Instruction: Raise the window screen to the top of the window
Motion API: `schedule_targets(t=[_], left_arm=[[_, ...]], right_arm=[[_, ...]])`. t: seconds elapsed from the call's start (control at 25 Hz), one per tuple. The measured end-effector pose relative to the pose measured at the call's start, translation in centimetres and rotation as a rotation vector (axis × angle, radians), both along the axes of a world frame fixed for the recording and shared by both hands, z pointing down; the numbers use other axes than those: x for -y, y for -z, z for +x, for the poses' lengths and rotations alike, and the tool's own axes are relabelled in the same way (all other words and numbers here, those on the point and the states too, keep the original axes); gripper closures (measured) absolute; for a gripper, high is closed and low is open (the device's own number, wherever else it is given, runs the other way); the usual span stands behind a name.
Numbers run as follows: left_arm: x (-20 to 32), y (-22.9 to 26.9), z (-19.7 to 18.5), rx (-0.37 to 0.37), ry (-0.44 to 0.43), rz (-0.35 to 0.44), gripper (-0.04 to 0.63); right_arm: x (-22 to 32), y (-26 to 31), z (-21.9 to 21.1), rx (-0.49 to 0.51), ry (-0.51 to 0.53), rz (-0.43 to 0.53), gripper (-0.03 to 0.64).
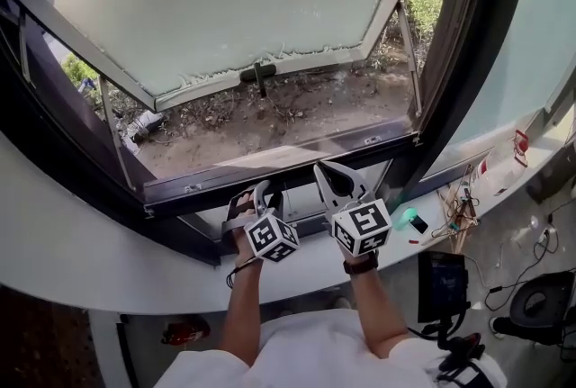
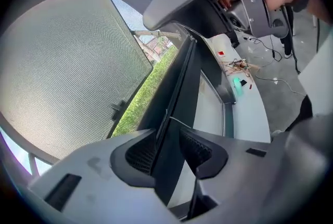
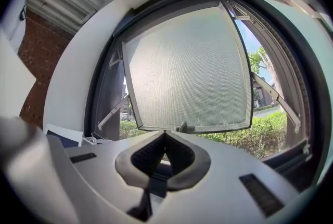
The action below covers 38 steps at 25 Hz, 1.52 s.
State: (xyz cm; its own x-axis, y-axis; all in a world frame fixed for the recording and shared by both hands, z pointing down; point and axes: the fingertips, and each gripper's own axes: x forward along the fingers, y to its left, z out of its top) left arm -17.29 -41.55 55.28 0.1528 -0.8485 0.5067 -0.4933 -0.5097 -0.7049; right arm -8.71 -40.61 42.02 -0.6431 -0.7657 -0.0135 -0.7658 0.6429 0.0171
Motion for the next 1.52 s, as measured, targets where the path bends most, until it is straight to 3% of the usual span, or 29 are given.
schedule_targets(t=[0.36, 0.84, 1.08, 1.24, 1.36, 1.52], left_arm=[[0.5, -0.2, -0.2, 0.014, 0.021, 0.045, 0.480], [0.7, -0.4, -0.4, 0.157, 0.007, 0.032, 0.482], [0.7, -0.2, -0.3, 0.243, -0.003, 0.053, 0.509], [0.6, 0.0, -0.3, 0.232, 0.002, 0.082, 0.525], [0.5, -0.1, -0.3, 0.215, 0.016, 0.099, 0.535], [0.6, 0.0, -0.3, 0.182, 0.014, 0.106, 0.537]], right_arm=[[1.4, -3.4, -0.1, -0.027, 0.013, -0.079, 0.617], [1.7, -9.7, 0.4, -0.050, 0.025, -0.207, 0.617], [1.0, -17.8, -0.2, -0.111, 0.084, -0.369, 0.617], [0.5, -25.5, -1.2, -0.214, 0.125, -0.459, 0.615], [0.0, -31.6, -2.4, -0.182, 0.170, -0.539, 0.609], [0.5, -37.8, -4.5, -0.179, 0.197, -0.586, 0.520]])
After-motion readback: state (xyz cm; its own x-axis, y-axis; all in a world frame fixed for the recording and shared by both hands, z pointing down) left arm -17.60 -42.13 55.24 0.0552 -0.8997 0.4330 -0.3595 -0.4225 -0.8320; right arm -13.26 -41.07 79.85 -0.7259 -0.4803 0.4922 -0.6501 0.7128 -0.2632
